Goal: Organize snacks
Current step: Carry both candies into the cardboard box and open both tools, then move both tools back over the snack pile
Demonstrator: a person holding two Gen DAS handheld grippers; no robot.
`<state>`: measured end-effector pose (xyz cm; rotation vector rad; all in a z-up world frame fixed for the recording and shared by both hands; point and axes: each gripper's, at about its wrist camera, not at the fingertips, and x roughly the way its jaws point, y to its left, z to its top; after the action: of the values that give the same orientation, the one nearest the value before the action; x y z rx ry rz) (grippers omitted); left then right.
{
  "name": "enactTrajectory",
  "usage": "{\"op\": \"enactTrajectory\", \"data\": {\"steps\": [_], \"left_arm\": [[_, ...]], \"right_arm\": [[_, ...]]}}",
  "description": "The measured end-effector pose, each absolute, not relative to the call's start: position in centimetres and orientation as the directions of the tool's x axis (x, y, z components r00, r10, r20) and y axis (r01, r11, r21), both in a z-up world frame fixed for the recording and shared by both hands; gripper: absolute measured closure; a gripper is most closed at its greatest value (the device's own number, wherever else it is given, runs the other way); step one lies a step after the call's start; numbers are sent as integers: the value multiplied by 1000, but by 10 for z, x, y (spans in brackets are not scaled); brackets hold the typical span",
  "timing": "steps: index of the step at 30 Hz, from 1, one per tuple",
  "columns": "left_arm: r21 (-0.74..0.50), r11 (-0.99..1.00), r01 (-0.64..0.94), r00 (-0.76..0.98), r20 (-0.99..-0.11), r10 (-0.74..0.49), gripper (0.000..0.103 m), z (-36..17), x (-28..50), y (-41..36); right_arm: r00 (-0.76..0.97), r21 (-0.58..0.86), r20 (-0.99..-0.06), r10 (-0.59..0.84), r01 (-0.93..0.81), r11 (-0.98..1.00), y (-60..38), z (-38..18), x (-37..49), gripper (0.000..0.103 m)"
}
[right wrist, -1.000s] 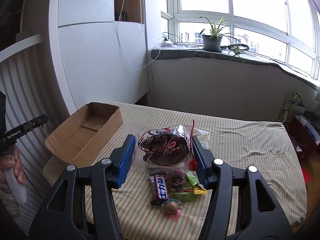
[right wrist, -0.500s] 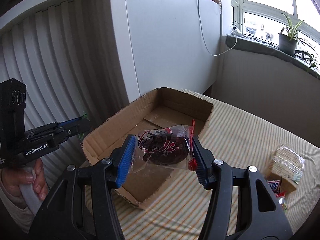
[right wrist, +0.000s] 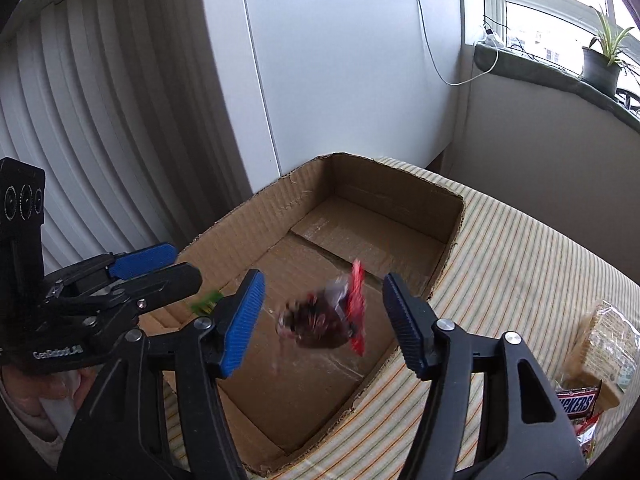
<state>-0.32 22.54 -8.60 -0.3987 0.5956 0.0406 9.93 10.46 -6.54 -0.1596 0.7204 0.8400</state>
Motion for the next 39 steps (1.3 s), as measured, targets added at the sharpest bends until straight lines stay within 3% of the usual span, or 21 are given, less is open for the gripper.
{"op": "enactTrajectory", "data": {"steps": [1,3,18,23,32,39], "left_arm": [[-353,921,-166,829,-556,-63,35,-86,-4,226],[-360,912,-195,836,-547,-37,23,-85,-10,229],[-363,898,-249,842,-540,15,23,-71,-38,228],[-337,912,-235,845,-534,21,23,-59,-40,209],[-271,950,-155,847,-531,-14,23,-39,-33,151],[-205,978,-30,830,-550,-90,23,-34,-12,78]], "right_arm": [[449,152,-638,625,-723,674,103,-65,99,32],[455,156,-636,623,-715,682,100,-64,98,31],[498,118,-579,646,-732,670,79,-43,55,30],[521,123,-558,646,-718,685,56,-42,46,25],[587,122,-540,603,-655,746,-18,-53,31,24],[677,164,-531,510,-508,845,-118,-69,26,23]]}}
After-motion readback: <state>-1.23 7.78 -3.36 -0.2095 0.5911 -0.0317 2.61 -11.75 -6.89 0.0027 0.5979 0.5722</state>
